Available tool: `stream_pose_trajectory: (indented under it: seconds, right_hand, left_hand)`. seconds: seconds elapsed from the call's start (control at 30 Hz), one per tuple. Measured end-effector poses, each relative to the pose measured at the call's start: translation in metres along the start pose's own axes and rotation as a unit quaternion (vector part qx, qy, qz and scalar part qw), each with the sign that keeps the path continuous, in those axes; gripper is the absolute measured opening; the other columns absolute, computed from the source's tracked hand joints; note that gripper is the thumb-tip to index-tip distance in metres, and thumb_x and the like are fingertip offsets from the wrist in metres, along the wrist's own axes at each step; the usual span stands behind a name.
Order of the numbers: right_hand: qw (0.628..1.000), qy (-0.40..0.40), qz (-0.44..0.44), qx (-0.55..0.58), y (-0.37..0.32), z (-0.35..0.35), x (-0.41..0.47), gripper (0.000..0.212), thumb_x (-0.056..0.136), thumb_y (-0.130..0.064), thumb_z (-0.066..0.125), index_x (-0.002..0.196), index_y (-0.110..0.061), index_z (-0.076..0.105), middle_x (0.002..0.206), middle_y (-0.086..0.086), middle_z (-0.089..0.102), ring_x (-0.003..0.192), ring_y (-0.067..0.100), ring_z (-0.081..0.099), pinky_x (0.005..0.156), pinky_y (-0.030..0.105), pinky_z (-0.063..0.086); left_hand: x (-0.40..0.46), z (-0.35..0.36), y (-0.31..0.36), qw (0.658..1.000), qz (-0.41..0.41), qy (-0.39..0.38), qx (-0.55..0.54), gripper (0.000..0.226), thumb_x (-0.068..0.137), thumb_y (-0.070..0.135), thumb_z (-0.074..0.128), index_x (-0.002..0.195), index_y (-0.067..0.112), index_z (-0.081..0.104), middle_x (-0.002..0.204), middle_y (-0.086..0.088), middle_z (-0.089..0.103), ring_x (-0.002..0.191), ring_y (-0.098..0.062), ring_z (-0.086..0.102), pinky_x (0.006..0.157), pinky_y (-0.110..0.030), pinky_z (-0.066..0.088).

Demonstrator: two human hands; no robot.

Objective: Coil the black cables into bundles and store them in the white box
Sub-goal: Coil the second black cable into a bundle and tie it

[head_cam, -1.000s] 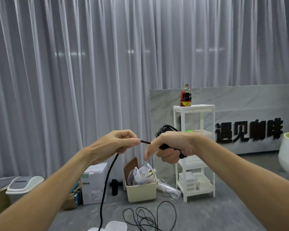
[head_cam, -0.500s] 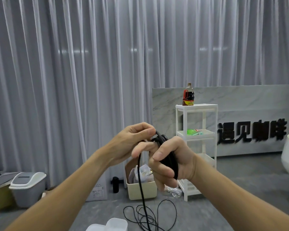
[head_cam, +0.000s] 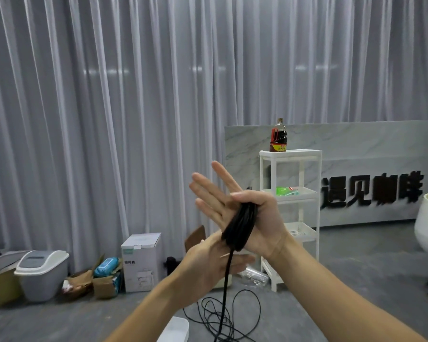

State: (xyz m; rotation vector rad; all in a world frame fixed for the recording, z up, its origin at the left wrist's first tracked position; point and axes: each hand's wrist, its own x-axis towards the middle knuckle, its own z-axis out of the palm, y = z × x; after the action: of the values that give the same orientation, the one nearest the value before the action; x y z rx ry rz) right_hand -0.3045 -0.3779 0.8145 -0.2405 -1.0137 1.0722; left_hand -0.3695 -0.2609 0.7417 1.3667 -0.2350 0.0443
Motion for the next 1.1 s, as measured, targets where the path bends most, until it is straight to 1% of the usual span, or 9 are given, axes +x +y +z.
stream_pose_trajectory:
  seconds: [0.13, 0.23, 0.33, 0.53, 0.67, 0.77, 0.87, 0.97, 1.1]
  right_hand:
    - [0.992, 0.098, -0.048, -0.058, 0.000, -0.018, -0.005, 0.071, 0.083, 0.006, 0.047, 0.149, -0.019, 0.041, 0.148, 0.020, 0.050, 0.139, 0.033, 0.046, 0.122, 0.044, 0.024]
    - [0.975, 0.158, -0.046, -0.151, 0.002, -0.029, -0.010, 0.070, 0.083, 0.005, 0.044, 0.147, -0.024, 0.042, 0.142, 0.013, 0.057, 0.134, 0.025, 0.053, 0.120, 0.040, 0.026]
    - [0.949, 0.215, -0.029, -0.229, 0.004, -0.041, -0.017, 0.068, 0.086, 0.010, 0.038, 0.144, -0.024, 0.046, 0.136, 0.011, 0.063, 0.129, 0.021, 0.058, 0.119, 0.037, 0.028]
    - [0.884, 0.288, 0.058, -0.364, 0.013, -0.064, -0.037, 0.069, 0.086, 0.015, 0.039, 0.143, -0.024, 0.048, 0.127, 0.013, 0.068, 0.123, 0.019, 0.062, 0.090, 0.022, 0.050]
    - [0.835, 0.277, 0.175, -0.442, 0.029, -0.082, -0.055, 0.065, 0.087, 0.010, 0.046, 0.142, -0.024, 0.050, 0.124, 0.011, 0.070, 0.120, 0.015, 0.063, 0.100, 0.024, 0.046]
    - [0.816, 0.272, 0.243, -0.448, 0.046, -0.092, -0.066, 0.056, 0.082, 0.002, 0.054, 0.131, -0.024, 0.060, 0.099, -0.001, 0.078, 0.093, 0.004, 0.072, 0.081, 0.013, 0.051]
    - [0.830, 0.231, 0.336, -0.380, 0.063, -0.100, -0.079, 0.041, 0.085, -0.001, 0.047, 0.122, -0.012, 0.061, 0.095, 0.017, 0.075, 0.091, 0.031, 0.073, 0.092, 0.036, 0.056]
    - [0.797, 0.205, 0.422, -0.381, 0.075, -0.098, -0.090, 0.029, 0.100, -0.018, 0.039, 0.117, -0.010, 0.062, 0.073, 0.014, 0.071, 0.059, 0.026, 0.067, 0.066, 0.030, 0.057]
    - [0.817, 0.175, 0.480, -0.268, 0.084, -0.091, -0.116, 0.064, 0.095, -0.062, 0.044, 0.115, -0.006, 0.066, 0.040, -0.002, 0.036, 0.033, 0.011, 0.030, 0.041, 0.022, 0.031]
  left_hand:
    - [-0.003, -0.009, -0.009, 0.995, -0.067, 0.055, -0.044, 0.054, 0.106, 0.038, 0.026, 0.123, 0.013, 0.070, 0.131, -0.012, 0.065, 0.098, -0.027, 0.070, 0.075, -0.030, 0.055]
    - [-0.001, -0.013, -0.010, 0.989, -0.126, 0.078, -0.023, 0.058, 0.104, 0.038, 0.027, 0.114, 0.005, 0.074, 0.120, -0.016, 0.070, 0.072, -0.021, 0.069, 0.059, -0.027, 0.053]
    - [-0.002, -0.018, -0.010, 0.982, -0.170, 0.077, 0.004, 0.064, 0.104, 0.042, 0.024, 0.111, 0.002, 0.075, 0.112, -0.018, 0.073, 0.062, -0.017, 0.063, 0.054, -0.025, 0.049]
    - [-0.009, -0.025, -0.013, 0.969, -0.226, 0.083, 0.062, 0.065, 0.102, 0.034, 0.025, 0.092, 0.001, 0.080, 0.103, -0.024, 0.073, 0.052, -0.015, 0.059, 0.043, -0.020, 0.042]
    - [-0.014, -0.022, -0.010, 0.959, -0.238, 0.084, 0.127, 0.042, 0.101, 0.025, 0.030, 0.106, 0.008, 0.067, 0.092, -0.025, 0.074, 0.053, -0.016, 0.063, 0.039, -0.019, 0.038]
    - [-0.014, -0.017, -0.013, 0.935, -0.225, 0.108, 0.253, 0.043, 0.099, 0.026, 0.032, 0.088, 0.013, 0.072, 0.070, -0.016, 0.073, 0.037, -0.010, 0.050, 0.036, -0.014, 0.032]
    - [-0.013, -0.018, -0.024, 0.888, -0.170, 0.090, 0.418, 0.056, 0.101, 0.025, 0.028, 0.061, 0.016, 0.067, 0.049, 0.000, 0.061, 0.034, -0.005, 0.042, 0.036, -0.014, 0.030]
    - [-0.013, -0.030, -0.040, 0.856, -0.097, 0.104, 0.497, 0.054, 0.100, 0.022, 0.032, 0.054, 0.017, 0.059, 0.053, 0.004, 0.061, 0.050, -0.003, 0.050, 0.055, -0.020, 0.040]
    - [-0.016, -0.040, -0.061, 0.902, -0.070, 0.133, 0.404, 0.054, 0.085, 0.039, 0.031, 0.039, 0.021, 0.055, 0.050, 0.004, 0.058, 0.049, -0.003, 0.047, 0.056, -0.019, 0.037]
